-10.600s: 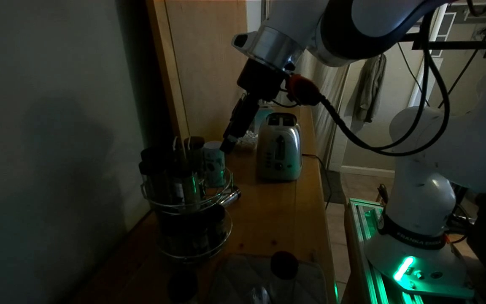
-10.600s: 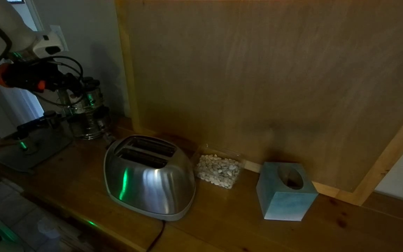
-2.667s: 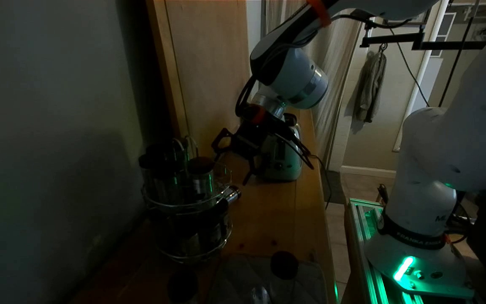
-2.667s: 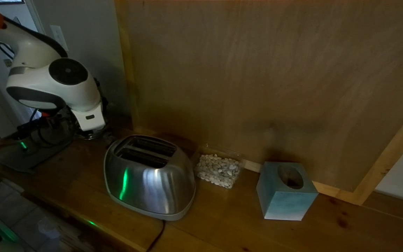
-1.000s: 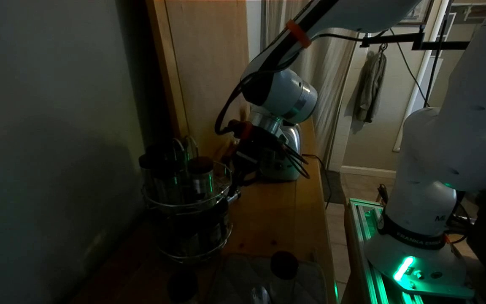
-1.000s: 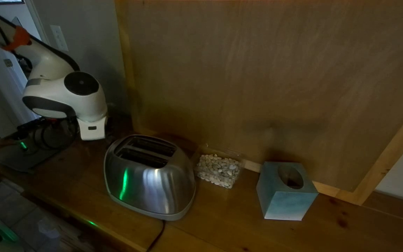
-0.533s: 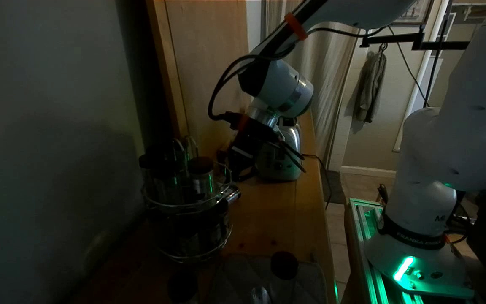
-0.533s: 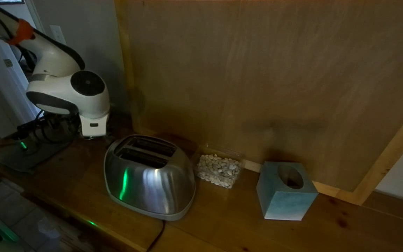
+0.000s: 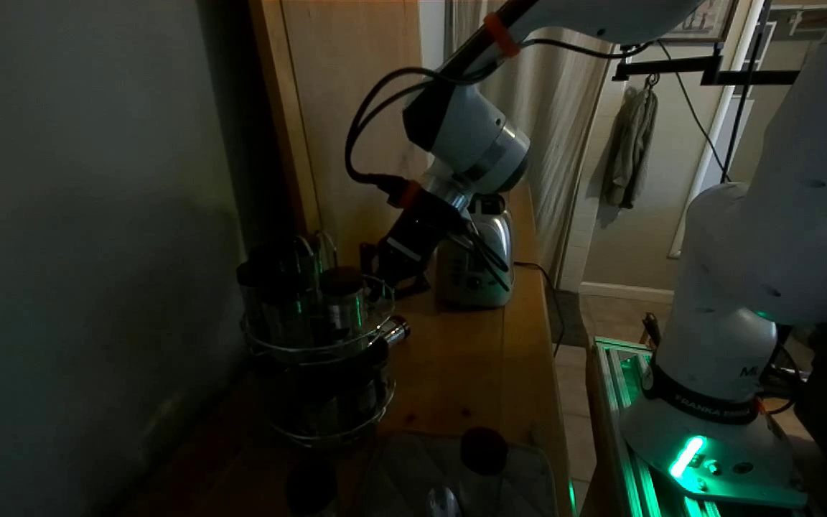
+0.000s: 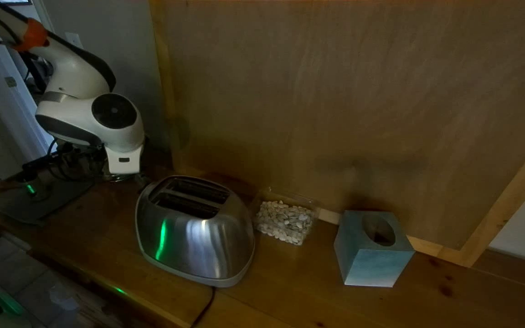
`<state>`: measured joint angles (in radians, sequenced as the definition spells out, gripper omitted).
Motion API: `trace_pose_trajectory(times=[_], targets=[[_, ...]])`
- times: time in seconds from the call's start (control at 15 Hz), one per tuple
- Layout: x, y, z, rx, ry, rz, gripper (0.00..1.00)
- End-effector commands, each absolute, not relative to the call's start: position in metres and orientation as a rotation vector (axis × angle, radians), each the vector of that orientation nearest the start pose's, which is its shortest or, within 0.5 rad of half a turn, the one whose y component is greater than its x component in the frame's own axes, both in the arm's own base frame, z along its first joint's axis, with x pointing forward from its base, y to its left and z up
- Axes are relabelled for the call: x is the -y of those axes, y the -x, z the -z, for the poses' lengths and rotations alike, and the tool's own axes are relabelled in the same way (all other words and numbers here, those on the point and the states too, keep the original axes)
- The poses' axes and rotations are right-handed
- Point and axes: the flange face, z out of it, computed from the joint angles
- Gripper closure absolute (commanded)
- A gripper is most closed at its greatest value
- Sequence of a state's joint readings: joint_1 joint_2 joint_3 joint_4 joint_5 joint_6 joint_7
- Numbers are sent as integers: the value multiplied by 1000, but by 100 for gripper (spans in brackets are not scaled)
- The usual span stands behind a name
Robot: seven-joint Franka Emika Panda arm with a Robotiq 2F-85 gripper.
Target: Take the bottle from the top shelf to the bottom shelf of the spice rack
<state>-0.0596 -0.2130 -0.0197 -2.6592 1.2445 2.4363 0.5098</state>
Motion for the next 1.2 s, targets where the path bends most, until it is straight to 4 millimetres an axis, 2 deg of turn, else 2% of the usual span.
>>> trace_pose_trajectory(times=[0.0, 0.53, 1.13], targets=[[35, -412, -325, -1633, 1534, -223, 100], [23, -411, -322, -1537, 1549, -289, 100], [27, -396, -313, -1638, 1616, -364, 100]])
